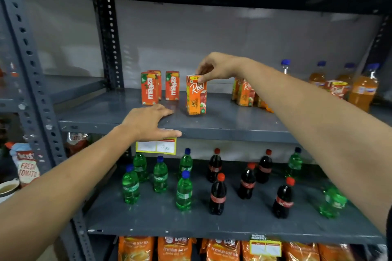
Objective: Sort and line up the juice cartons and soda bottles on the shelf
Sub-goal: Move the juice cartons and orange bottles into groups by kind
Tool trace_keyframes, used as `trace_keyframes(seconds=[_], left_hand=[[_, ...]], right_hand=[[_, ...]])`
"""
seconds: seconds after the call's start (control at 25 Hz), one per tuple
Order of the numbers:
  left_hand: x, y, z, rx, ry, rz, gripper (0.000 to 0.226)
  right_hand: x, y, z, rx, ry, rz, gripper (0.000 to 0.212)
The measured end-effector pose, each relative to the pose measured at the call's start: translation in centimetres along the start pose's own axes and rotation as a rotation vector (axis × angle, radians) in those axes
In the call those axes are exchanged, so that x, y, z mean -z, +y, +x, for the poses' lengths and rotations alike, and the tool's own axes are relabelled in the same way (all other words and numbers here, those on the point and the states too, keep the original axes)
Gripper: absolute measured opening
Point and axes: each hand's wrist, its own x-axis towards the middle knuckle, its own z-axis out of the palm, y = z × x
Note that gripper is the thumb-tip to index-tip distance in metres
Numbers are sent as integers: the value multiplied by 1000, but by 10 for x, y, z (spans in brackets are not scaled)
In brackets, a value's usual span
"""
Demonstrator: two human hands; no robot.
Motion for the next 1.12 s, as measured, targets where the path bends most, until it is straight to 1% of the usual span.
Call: trace_keyframes(seconds=[0.12, 0.2, 0.28, 0.36, 0.44, 0.52, 0.64, 0.72, 0.76, 0.84, 0.88, 0.92, 1.0, 1.08, 1.12], left_hand=[[-3, 37, 6, 7, 42, 74, 121], [-7, 70, 17, -30, 53, 96, 113], [-9, 99, 33, -62, 13, 39, 108], [-6, 118, 49, -85, -64, -38, 114], [0, 128, 61, -97, -135, -54, 118], [2, 131, 66, -106, -177, -42, 116], [-3, 131, 65, -101, -193, -93, 116], [-4, 129, 66, -94, -190, -110, 119], [-4, 131, 67, -84, -201, -118, 122], [-3, 140, 70, -87, -217, -114, 126], [-4, 148, 71, -104, -212, -106, 124], [-5, 160, 73, -130, -193, -99, 119], [-6, 185, 77, -190, -121, -94, 108], [-8, 213, 81, -232, -76, -81, 103], [-10, 226, 83, -236, -55, -72, 101]], right_hand=[[15, 30, -33, -3, -44, -13, 35], [28, 55, -50, -35, -29, -50, 36], [41, 77, -59, -82, -11, -114, 38], [49, 97, -60, -136, 18, -150, 39], [51, 112, -59, -175, 70, -156, 37], [48, 122, -57, -199, 106, -169, 36], [38, 134, -53, -227, 98, -189, 38], [41, 135, -54, -206, 97, -210, 42], [47, 133, -57, -173, 126, -229, 44], [63, 134, -64, -95, 261, -294, 44], [72, 138, -67, -80, 314, -339, 42], [80, 145, -72, -94, 328, -404, 39], [91, 159, -84, -171, 229, -505, 32], [97, 174, -94, -217, 137, -408, 25], [100, 179, -98, -217, 132, -377, 22]])
